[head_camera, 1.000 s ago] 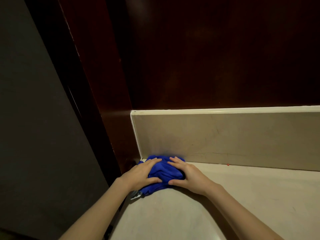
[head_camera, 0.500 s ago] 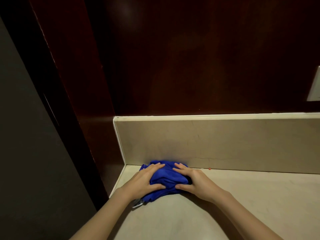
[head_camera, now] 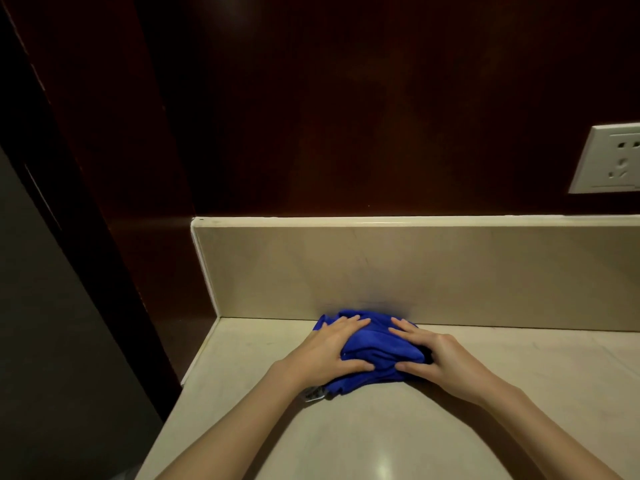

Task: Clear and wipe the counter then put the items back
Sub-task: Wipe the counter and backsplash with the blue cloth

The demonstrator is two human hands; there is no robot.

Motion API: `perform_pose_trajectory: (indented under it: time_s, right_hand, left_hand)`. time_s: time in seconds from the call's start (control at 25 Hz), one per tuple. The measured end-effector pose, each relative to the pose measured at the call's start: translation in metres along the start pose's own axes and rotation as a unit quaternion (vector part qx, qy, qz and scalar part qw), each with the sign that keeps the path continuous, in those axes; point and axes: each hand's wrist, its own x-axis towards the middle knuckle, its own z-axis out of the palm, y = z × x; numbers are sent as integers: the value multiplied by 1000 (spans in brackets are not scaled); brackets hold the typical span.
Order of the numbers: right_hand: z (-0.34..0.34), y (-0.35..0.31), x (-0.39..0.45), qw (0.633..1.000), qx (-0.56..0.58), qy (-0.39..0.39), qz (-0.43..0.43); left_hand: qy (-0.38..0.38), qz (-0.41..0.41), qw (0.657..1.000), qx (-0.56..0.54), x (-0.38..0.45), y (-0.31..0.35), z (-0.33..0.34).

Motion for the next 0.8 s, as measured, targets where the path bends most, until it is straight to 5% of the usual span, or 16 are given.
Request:
perform_pose_trajectory:
  time_s: [0.4,0.8]
  right_hand:
    - [-51,37,-79,994,10,49,99]
    - [-17,7,-66,992,-49,43,106]
  left_hand:
    - [-37,96,994,-29,56,67,39]
    - [-25,146,989,1,44,43,22]
